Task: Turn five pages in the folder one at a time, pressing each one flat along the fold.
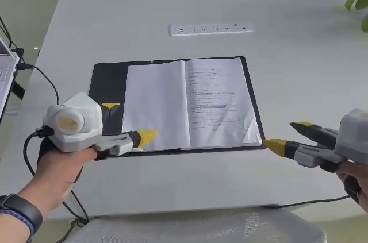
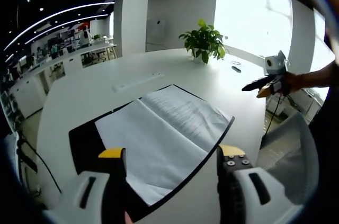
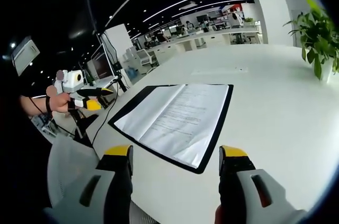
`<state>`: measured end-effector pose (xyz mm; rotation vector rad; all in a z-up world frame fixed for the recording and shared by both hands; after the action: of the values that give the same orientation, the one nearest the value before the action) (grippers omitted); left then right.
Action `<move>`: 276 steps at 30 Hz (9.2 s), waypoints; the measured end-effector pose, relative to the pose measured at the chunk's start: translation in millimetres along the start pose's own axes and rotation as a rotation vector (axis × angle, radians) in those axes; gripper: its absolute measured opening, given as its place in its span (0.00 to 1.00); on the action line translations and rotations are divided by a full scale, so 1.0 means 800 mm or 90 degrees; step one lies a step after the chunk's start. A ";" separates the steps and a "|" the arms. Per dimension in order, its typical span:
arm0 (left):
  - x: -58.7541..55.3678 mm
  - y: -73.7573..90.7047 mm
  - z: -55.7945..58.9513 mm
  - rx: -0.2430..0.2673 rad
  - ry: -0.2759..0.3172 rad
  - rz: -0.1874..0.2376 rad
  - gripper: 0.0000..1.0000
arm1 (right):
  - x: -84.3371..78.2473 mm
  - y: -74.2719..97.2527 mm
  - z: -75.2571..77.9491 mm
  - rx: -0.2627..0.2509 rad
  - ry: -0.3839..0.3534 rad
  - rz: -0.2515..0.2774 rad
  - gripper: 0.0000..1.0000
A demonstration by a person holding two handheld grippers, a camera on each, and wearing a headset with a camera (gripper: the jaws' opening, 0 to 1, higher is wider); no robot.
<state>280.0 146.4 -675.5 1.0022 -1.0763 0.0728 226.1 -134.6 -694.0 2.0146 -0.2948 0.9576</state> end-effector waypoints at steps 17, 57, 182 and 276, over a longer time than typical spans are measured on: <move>0.050 -0.087 0.069 -0.098 -0.043 0.007 0.74 | -0.005 0.005 0.004 -0.006 -0.019 0.006 0.63; 0.035 -0.260 0.182 -0.167 -0.100 -0.074 0.70 | -0.017 0.008 0.022 -0.011 -0.036 -0.002 0.63; 0.012 -0.286 0.163 -0.099 -0.154 -0.067 0.44 | 0.003 -0.137 0.049 0.083 -0.107 -0.043 0.49; -0.016 -0.029 -0.038 0.052 0.028 0.020 0.71 | 0.137 -0.175 -0.110 0.245 -0.156 0.061 0.00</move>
<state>306.3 159.2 -703.1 1.0536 -1.0559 0.1643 327.3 34.1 -670.1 2.4979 -0.3634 0.8757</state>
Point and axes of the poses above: the centre of the closed fingertips' face, and the gripper's own axes: y roughly backward along the fingers, z roughly to its right, x roughly out of its top, the point moved 1 cm from there along y, roughly backward along the fingers, and after that the axes turned 8 degrees about -z, right-handed, at the moved point
